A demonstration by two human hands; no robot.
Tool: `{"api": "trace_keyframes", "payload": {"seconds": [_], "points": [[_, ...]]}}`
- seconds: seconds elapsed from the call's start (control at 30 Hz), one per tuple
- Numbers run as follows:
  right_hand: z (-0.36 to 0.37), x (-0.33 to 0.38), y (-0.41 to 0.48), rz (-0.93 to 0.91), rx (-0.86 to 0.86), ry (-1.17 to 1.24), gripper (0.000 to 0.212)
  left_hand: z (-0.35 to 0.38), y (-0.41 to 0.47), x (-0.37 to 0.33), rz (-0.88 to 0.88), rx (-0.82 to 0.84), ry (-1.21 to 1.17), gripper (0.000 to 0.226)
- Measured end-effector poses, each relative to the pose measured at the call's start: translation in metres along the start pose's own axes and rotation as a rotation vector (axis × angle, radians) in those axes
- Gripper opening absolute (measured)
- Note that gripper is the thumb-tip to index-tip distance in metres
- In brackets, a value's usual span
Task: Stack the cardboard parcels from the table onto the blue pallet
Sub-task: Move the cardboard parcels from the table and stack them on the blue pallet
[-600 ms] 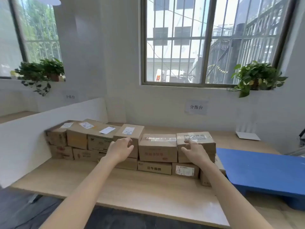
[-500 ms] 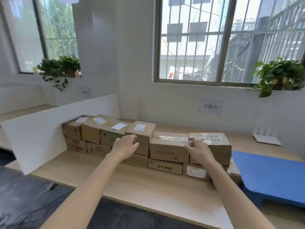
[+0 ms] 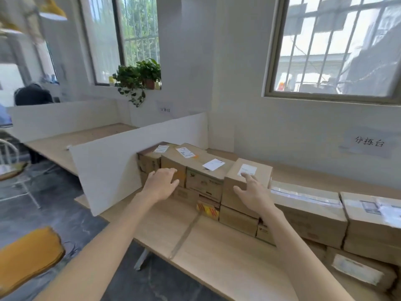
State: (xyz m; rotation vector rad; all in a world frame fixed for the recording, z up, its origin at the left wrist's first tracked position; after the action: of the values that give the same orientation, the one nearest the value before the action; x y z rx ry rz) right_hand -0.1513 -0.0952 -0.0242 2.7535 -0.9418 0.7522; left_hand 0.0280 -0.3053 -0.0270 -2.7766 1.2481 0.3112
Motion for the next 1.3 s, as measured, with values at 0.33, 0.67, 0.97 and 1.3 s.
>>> {"api": "trace_keyframes", "payload": {"seconds": [0.33, 0.67, 0.97, 1.3], "points": [[0.079, 0.154, 0.209, -0.091, 0.04, 0.047, 0.057, -0.036, 0.159, 0.191, -0.045, 0.037, 0.056, 0.053], [0.162, 0.229, 0.349, -0.146, 0.103, 0.039, 0.052, -0.021, 0.284, 0.303, -0.102, 0.096, 0.112, 0.058], [0.238, 0.26, 0.451, -0.133, 0.16, 0.109, 0.06, 0.007, 0.395, 0.363, -0.09, 0.122, 0.198, 0.055], [0.293, 0.283, 0.506, 0.068, 0.096, 0.064, 0.069, 0.041, 0.468, 0.403, 0.065, 0.229, 0.186, 0.08]]}}
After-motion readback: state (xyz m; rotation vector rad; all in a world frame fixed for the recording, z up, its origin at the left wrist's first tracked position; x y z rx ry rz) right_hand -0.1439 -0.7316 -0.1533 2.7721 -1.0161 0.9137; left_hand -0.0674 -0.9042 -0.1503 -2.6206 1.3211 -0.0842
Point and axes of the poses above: each hand's wrist, its own y-axis towards the middle knuckle, its own z-axis out of the palm, x = y × z, the point moved 3 cm from there along y, towards the middle knuckle, and after that the axes turned 14 degrees about x, right-handed, at the moved point
